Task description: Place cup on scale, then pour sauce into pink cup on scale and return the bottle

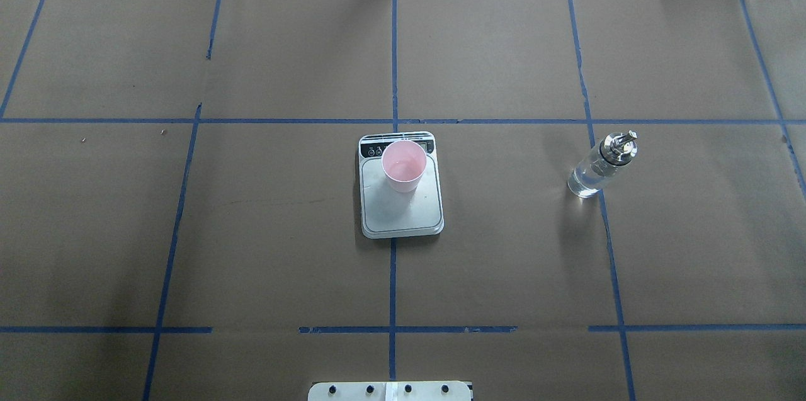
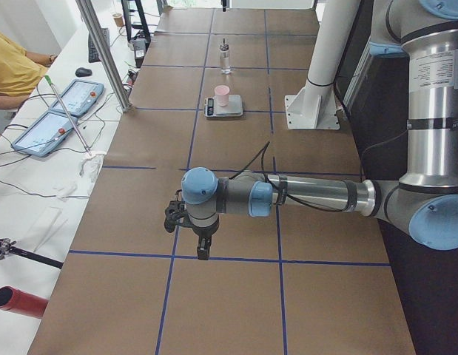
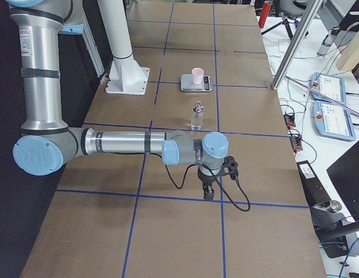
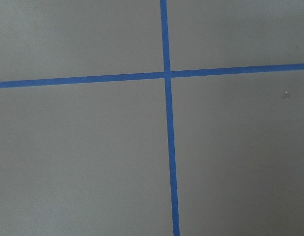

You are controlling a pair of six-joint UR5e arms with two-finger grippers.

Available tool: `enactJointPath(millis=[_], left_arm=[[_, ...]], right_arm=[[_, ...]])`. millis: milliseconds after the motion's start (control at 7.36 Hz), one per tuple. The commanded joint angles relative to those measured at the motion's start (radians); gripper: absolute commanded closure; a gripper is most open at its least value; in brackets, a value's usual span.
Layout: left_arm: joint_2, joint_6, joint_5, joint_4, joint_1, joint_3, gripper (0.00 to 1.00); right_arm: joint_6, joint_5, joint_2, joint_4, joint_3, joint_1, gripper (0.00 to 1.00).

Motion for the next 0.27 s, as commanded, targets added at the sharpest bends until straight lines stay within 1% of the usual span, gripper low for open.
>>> enactJointPath(millis=[0, 136], left_arm=[[-0.007, -0.002, -0.007, 0.004, 0.002, 0.001, 0.0], [-0.007, -0.002, -0.009, 0.005, 0.002, -0.002, 0.0]], right_arm=[[0.001, 0.0, -0.001, 0.002, -0.002, -0.002, 0.0], [0.001, 0.0, -0.001, 0.002, -0.002, 0.0, 0.0]])
